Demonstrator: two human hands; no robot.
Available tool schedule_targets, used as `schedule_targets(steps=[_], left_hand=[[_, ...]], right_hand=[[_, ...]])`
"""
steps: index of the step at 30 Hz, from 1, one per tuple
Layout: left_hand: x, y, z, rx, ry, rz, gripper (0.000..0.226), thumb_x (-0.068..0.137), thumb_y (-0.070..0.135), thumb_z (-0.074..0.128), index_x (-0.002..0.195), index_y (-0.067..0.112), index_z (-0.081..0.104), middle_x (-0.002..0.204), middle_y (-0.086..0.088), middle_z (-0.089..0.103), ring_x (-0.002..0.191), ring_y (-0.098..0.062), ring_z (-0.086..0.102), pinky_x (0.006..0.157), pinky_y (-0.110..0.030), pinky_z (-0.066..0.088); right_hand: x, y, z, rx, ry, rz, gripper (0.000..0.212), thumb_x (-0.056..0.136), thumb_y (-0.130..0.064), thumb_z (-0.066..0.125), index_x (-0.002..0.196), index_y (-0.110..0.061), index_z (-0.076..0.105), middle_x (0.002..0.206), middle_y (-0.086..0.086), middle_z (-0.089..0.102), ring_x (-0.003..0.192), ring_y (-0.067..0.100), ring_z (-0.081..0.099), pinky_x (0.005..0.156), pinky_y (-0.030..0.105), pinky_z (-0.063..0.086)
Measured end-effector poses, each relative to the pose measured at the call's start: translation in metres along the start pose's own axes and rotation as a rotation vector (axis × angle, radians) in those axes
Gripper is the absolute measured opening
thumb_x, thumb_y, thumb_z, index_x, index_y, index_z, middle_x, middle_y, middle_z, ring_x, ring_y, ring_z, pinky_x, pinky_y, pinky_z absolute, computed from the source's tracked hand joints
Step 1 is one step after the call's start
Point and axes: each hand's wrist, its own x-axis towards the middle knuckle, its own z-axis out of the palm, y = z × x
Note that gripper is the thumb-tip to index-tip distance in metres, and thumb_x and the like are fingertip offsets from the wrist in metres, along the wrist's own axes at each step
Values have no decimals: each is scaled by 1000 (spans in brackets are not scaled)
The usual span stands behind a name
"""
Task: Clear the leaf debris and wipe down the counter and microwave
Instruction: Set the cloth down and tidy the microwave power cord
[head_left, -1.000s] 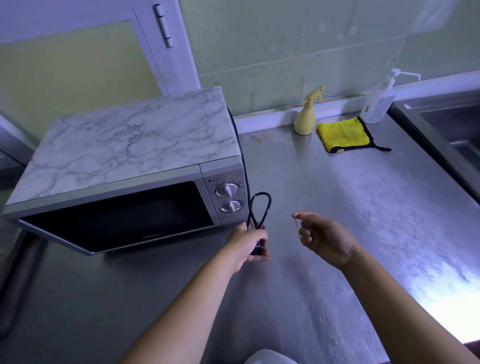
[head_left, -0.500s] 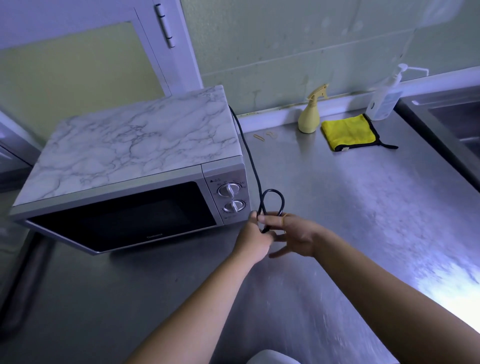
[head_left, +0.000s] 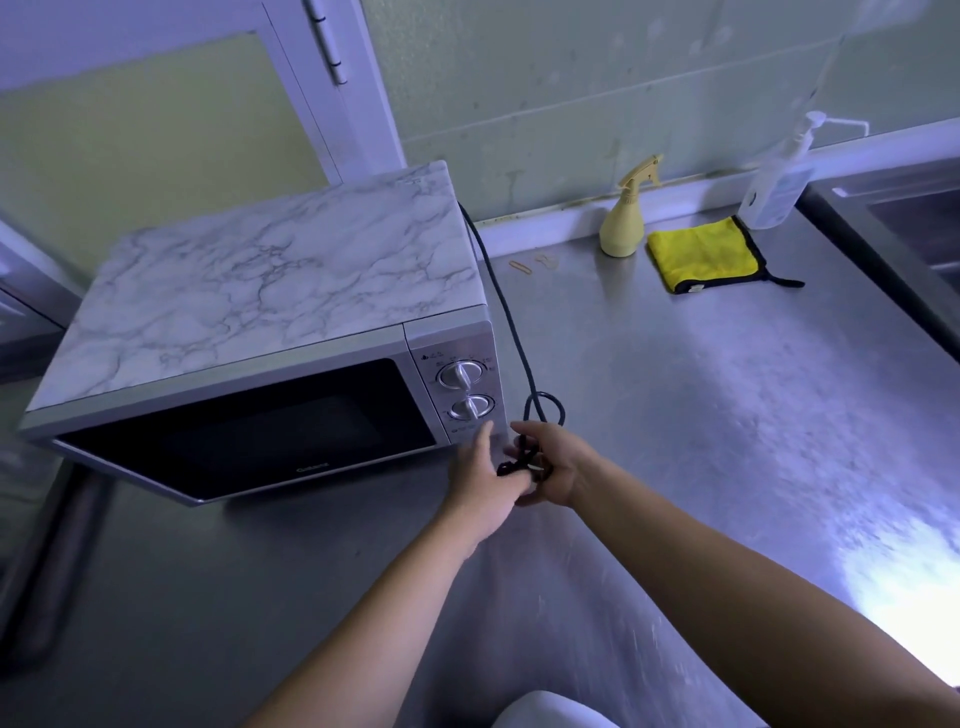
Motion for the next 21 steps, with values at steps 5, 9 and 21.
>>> schedule_targets(steps=[5,9,21], left_hand=[[-12,10,8,-23,103,187,13,82,15,70,86,28,72,84,8,71,81,-6,66,76,-30,54],[-9,18,18,148,113,152,9,86,15,62,87,17,71,91,-2,69,87,-22,65,78,-37,54],[-37,13,-23,-725,-272,209,28,75,11,49,48,13,49,53,-11,48,71,-29,56,87,-32,48]], right_hand=[[3,7,3,-27,-62,-22,30,93,-32,65,70,-15,55,61,2,59,62,17,60,77,38,50],[3,8,6,12,-112,-79,32,98,-29,60,72,-10,59,62,6,61,60,19,63,67,34,50],[-5,-10,-42,10,-266,-197,35,87,-37,62,62,-14,54,43,-1,36,54,20,58,45,24,47]])
